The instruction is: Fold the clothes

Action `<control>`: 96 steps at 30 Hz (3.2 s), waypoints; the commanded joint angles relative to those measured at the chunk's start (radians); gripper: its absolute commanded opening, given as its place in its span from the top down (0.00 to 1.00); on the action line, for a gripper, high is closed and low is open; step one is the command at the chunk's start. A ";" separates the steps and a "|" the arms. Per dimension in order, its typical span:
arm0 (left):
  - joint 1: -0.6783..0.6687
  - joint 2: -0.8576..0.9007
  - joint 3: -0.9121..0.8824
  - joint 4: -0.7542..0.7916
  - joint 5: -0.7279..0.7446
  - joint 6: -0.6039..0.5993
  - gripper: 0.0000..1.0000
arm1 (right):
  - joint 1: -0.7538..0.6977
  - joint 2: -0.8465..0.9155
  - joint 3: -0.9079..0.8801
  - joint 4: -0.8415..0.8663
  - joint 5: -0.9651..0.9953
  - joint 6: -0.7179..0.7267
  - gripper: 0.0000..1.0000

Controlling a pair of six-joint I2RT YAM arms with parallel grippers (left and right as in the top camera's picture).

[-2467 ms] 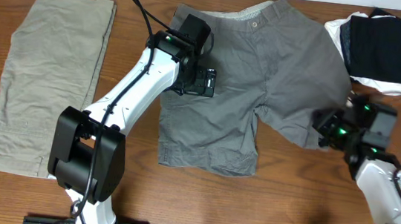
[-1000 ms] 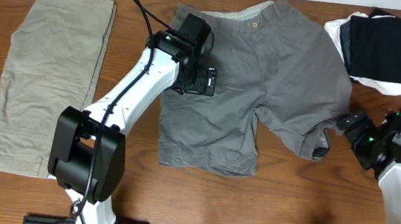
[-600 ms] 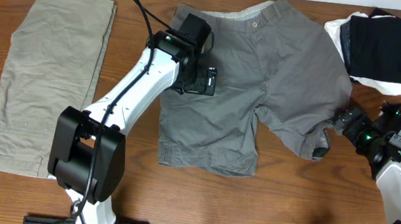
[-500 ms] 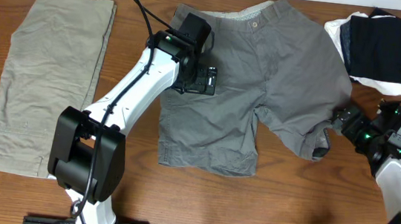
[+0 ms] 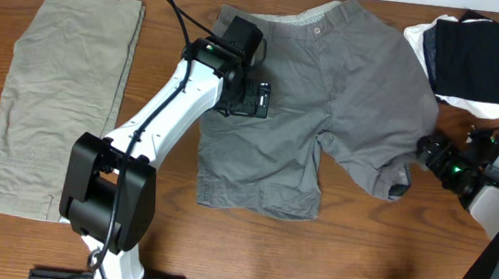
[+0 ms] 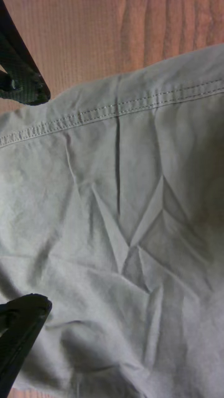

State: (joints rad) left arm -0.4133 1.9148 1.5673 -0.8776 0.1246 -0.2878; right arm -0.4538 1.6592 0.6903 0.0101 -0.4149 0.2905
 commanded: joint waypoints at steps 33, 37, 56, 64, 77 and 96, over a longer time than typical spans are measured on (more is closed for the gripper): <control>0.002 -0.024 -0.005 -0.001 -0.002 -0.004 0.02 | 0.140 -0.120 0.580 -0.995 0.363 -0.039 0.99; 0.002 -0.024 -0.005 0.000 -0.002 -0.004 0.02 | 0.140 -0.120 0.585 -0.985 0.498 0.007 0.99; 0.001 -0.024 -0.005 -0.003 -0.002 -0.001 0.02 | 0.148 -0.117 0.585 -0.969 0.305 0.006 0.02; 0.001 0.018 -0.008 -0.019 0.005 0.003 0.02 | 0.232 -0.117 0.585 -0.921 0.237 -0.068 0.04; 0.001 0.180 -0.008 0.199 0.074 0.218 0.11 | 0.293 -0.117 0.585 -0.845 0.223 -0.068 0.21; 0.005 0.320 -0.008 0.614 0.039 0.552 0.35 | 0.294 -0.117 0.585 -0.856 0.223 -0.060 0.19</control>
State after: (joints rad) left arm -0.4133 2.2215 1.5581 -0.2737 0.1913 0.2211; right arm -0.1734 1.5486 1.2575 -0.8444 -0.1871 0.2298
